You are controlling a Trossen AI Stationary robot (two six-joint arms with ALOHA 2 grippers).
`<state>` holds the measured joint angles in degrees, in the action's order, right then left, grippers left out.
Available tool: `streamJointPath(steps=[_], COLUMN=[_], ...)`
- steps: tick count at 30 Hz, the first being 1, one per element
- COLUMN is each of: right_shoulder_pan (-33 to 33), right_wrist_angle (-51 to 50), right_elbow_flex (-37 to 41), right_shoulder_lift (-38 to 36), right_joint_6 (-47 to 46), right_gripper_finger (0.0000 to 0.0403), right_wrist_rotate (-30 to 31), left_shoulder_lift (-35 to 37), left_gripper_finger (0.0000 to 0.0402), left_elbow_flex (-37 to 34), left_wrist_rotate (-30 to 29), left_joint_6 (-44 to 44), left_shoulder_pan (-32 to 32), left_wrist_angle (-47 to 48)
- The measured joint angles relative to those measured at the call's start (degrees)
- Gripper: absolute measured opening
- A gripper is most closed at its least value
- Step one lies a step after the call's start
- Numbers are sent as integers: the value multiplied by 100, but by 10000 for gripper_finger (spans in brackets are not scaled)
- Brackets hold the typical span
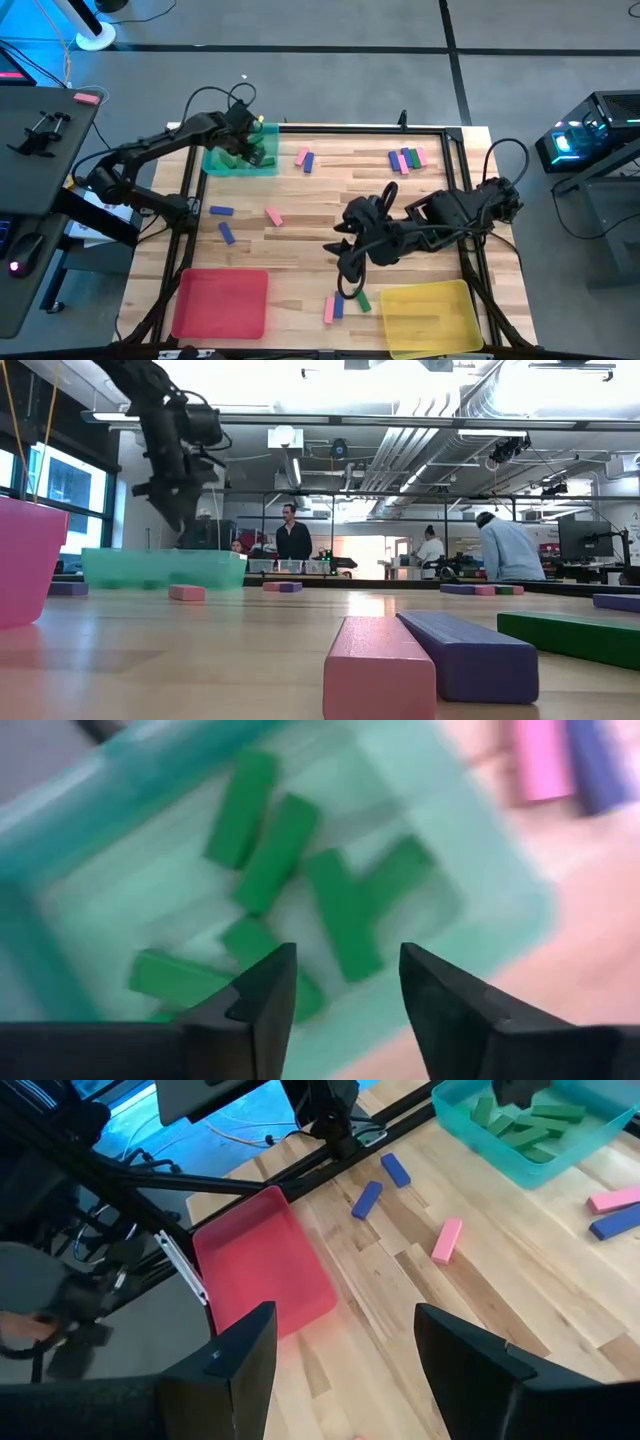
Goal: Sort blocks
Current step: Put the green block into the blue bin
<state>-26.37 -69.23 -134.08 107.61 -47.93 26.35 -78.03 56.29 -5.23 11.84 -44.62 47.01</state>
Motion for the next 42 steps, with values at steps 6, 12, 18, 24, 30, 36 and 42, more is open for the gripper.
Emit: streamJointPath(steps=[6,12,18,24,30,36,42], right_shoulder_pan=[-76,-155,-188,-218,-345,-568,-370], right_wrist_angle=[0,4,56,-40,-771,-1635,-1622], right_elbow_flex=[0,0,-11,-24,-4,-4,2], right_shoulder_lift=[0,0,-32,-136,-90,166,1226], right_joint_6=[23,288,569,130,-868,-2654,-2948], right_gripper_finger=[210,210,210,210,210,210,210], right_wrist_rotate=[-9,-31,-43,-721,-1351,-1858,-2701], left_shoulder_lift=[532,1451,1516,1027,780,1057,2370], left_gripper_finger=[175,171,170,170,170,170,170], left_elbow_flex=[350,358,357,354,352,347,350], left_wrist_rotate=[2034,1446,-198,-919,-829,-796,-721], left_joint_6=[460,817,997,713,547,-47,-618], left_shoulder_pan=[549,2987,5870,6950,6806,6391,5570], left_wrist_angle=[-144,-142,-297,-474,-1141,-1032,-1715])
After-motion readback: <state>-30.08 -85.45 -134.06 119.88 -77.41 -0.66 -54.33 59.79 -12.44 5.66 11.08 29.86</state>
